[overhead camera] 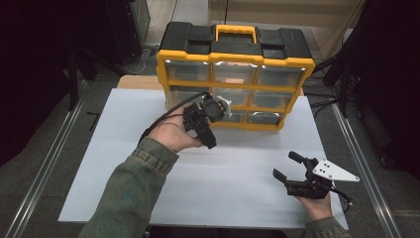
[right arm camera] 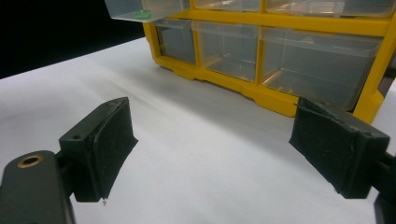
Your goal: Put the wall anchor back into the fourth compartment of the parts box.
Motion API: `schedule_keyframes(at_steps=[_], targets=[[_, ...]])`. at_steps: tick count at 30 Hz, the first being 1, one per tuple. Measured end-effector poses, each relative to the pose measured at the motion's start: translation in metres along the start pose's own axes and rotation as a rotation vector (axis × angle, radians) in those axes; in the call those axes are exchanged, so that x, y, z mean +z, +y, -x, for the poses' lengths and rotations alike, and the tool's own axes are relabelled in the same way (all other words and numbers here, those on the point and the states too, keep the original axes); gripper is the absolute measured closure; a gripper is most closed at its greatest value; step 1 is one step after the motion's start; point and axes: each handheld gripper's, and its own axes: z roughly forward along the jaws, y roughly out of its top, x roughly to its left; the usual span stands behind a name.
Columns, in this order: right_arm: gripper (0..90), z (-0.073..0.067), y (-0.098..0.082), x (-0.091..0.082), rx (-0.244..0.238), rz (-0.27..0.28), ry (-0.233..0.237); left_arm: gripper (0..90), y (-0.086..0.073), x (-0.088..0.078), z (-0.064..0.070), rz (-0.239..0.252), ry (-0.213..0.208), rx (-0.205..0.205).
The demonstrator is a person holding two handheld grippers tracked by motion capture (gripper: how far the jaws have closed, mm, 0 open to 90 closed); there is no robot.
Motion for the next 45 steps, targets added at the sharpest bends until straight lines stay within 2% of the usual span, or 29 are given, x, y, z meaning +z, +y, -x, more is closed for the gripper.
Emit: schedule_keyframes(at_steps=[5, 9, 14, 17, 22, 30, 33, 45], targets=[[13.9, 0.0, 0.0, 0.0, -0.006, 0.001, 0.001, 34.4, -0.011, 0.03, 0.005, -0.031, 0.006, -0.011], [13.9, 0.0, 0.0, 0.0, 0.003, -0.006, 0.002, 34.3, -0.025, 0.055, 0.003, -0.067, -0.022, -0.034], [13.9, 0.0, 0.0, 0.0, 0.002, -0.006, 0.003, 34.3, -0.041, 0.075, 0.001, -0.09, -0.047, -0.062], [13.9, 0.001, 0.0, 0.0, 0.002, -0.005, 0.002, 34.3, -0.05, 0.087, 0.003, -0.108, -0.084, -0.053], [13.9, 0.0, 0.0, 0.0, 0.002, -0.004, 0.003, 34.3, -0.068, 0.1, 0.002, -0.137, -0.1, -0.077], [13.9, 0.0, 0.0, 0.001, -0.002, -0.009, 0.001, 34.3, -0.095, 0.102, -0.007, -0.142, -0.107, -0.135], [13.9, 0.001, 0.0, 0.0, 0.0, -0.006, 0.0, 34.3, -0.104, 0.1, -0.01, -0.136, -0.112, -0.144], [13.9, 0.001, -0.001, 0.001, -0.004, -0.013, -0.006, 34.3, -0.144, 0.094, -0.017, -0.146, -0.092, -0.202]])
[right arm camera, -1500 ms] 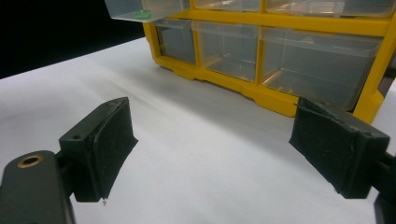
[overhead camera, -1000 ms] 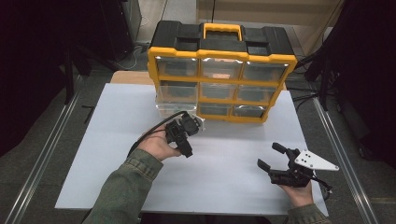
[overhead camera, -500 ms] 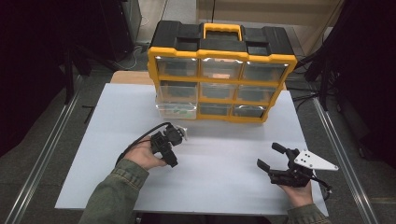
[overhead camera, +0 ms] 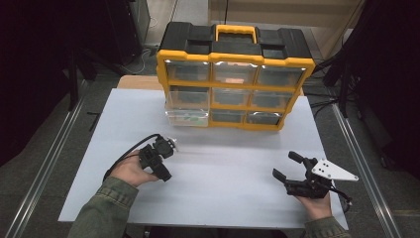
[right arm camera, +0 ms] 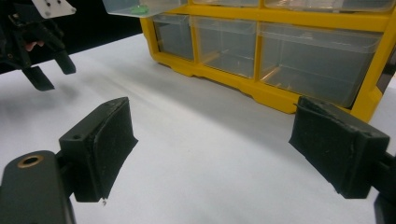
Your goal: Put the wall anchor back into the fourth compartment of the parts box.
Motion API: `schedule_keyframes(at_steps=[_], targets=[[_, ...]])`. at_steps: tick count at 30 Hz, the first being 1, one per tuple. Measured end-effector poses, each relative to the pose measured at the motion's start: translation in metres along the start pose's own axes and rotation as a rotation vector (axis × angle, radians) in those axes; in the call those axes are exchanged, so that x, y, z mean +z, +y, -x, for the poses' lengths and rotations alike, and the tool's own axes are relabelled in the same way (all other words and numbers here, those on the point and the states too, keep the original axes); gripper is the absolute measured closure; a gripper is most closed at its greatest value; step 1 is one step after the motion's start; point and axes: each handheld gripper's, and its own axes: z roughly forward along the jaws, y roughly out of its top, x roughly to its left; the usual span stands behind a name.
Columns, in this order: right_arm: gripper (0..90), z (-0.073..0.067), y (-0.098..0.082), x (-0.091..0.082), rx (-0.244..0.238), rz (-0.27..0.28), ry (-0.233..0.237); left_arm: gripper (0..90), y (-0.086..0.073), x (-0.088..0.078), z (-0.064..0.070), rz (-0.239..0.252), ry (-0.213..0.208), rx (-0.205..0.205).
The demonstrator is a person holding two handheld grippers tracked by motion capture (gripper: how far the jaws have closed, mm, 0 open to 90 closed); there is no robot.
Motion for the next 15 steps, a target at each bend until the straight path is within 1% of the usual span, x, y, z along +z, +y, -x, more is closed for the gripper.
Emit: schedule_keyframes(at_steps=[3, 4, 6, 8, 10, 13, 15], targets=[[13.9, 0.0, 0.0, 0.0, 0.0, -0.001, -0.003, 34.3, -0.008, -0.003, -0.003, 0.004, 0.006, -0.005], [13.9, 0.0, 0.0, 0.0, 0.002, 0.0, -0.003, 34.2, -0.011, -0.003, -0.003, 0.011, 0.006, -0.014], [13.9, 0.0, 0.0, 0.0, 0.002, 0.0, -0.004, 34.2, -0.015, -0.004, -0.003, 0.005, 0.011, -0.015], [13.9, 0.0, 0.0, 0.0, -0.001, -0.002, -0.005, 34.2, -0.019, -0.006, -0.003, 0.012, 0.011, -0.021], [13.9, 0.0, 0.0, 0.0, 0.0, -0.003, -0.005, 34.2, -0.023, -0.008, -0.005, 0.025, 0.008, -0.026], [13.9, 0.0, 0.0, 0.0, -0.001, -0.004, -0.006, 34.2, -0.03, -0.009, -0.009, 0.048, 0.004, -0.046], [13.9, -0.001, 0.0, 0.0, 0.0, -0.005, -0.007, 34.2, -0.035, -0.008, -0.012, 0.064, 0.015, -0.055]])
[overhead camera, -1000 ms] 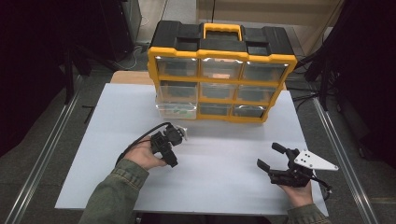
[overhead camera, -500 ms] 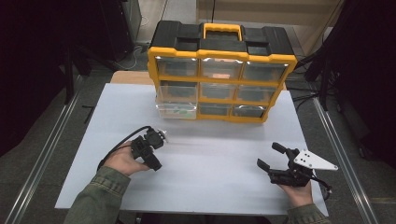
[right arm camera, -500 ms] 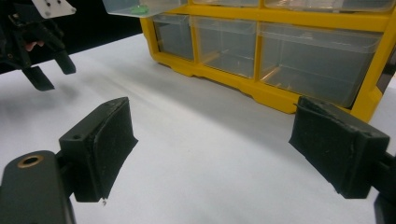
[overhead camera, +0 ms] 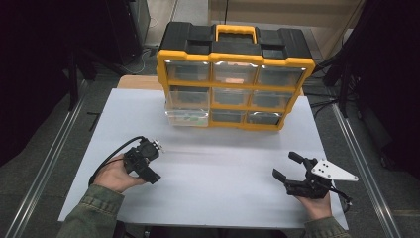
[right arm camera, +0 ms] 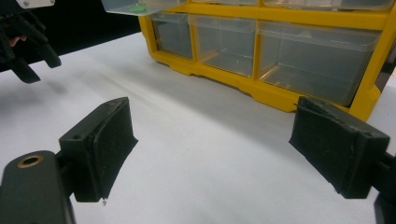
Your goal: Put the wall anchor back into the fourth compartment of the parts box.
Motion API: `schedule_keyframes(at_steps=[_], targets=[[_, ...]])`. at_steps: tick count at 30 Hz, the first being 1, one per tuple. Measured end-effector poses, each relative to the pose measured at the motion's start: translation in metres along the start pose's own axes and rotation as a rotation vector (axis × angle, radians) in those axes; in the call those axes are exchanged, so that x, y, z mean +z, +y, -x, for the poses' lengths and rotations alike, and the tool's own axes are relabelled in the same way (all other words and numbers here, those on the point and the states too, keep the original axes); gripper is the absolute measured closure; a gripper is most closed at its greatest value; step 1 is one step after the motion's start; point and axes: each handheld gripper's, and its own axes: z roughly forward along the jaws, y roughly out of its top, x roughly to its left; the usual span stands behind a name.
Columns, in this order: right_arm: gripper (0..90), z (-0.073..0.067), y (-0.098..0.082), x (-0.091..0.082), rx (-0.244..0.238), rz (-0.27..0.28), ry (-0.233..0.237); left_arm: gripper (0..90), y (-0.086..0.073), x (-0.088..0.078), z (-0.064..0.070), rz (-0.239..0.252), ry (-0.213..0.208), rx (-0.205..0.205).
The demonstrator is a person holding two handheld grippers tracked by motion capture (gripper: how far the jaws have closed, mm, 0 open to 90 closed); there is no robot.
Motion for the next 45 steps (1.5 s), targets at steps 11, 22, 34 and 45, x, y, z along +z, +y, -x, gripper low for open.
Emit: schedule_keyframes(at_steps=[11, 22, 34, 45], targets=[[14.2, 0.0, 0.0, 0.0, -0.005, 0.001, -0.002, 34.2, -0.052, -0.011, -0.018, 0.655, 0.038, -0.172], [14.7, -0.001, -0.001, -0.001, -0.021, 0.043, -0.002, 19.0, -0.079, -0.01, -0.013, 1.052, 0.119, -0.154], [14.6, -0.001, -0.001, -0.003, -0.013, 0.056, 0.001, 12.9, -0.084, -0.005, -0.005, 1.199, 0.117, -0.169], [14.4, 0.002, -0.002, -0.006, 0.004, 0.063, -0.002, 13.0, -0.084, -0.004, -0.004, 1.205, 0.131, -0.173]])
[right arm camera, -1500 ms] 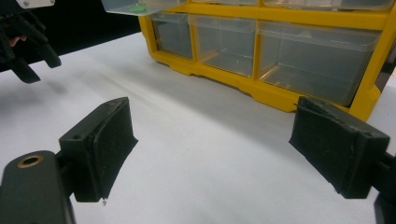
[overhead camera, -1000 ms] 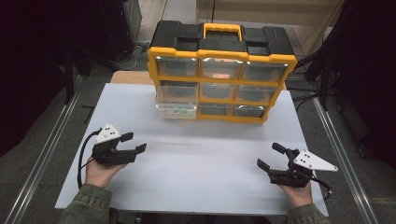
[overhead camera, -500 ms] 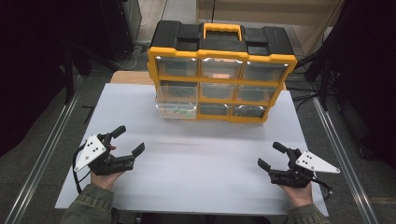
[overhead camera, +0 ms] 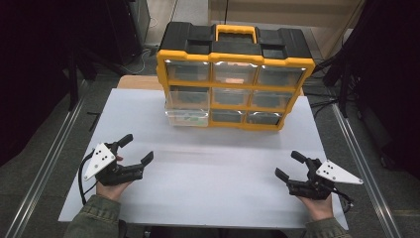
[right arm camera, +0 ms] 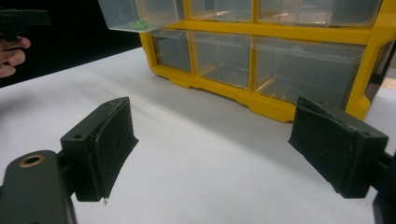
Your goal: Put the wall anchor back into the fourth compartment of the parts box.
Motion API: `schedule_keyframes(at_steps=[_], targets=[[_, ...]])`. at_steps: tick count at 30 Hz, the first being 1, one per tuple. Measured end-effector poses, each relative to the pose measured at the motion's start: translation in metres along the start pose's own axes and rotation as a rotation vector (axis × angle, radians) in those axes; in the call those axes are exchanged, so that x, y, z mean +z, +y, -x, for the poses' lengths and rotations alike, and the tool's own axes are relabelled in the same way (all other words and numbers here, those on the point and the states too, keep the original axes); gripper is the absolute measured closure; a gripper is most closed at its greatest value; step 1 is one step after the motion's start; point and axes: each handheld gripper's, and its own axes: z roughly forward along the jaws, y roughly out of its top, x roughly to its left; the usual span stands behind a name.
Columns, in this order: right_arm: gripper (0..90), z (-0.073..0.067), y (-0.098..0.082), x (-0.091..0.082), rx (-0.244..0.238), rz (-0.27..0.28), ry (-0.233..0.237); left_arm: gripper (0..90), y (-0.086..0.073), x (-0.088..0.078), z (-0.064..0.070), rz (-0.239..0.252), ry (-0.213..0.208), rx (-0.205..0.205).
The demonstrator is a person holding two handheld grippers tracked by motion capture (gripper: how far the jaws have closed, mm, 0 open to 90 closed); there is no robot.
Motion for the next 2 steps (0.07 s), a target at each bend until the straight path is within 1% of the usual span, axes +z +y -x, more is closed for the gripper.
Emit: schedule_keyframes(at_steps=[2], targets=[[14.4, -0.0002, 0.0, -0.0002, 0.003, 0.003, 0.005, 13.0, -0.0001, 0.0001, 0.0004, -0.002, -0.001, -0.002]])
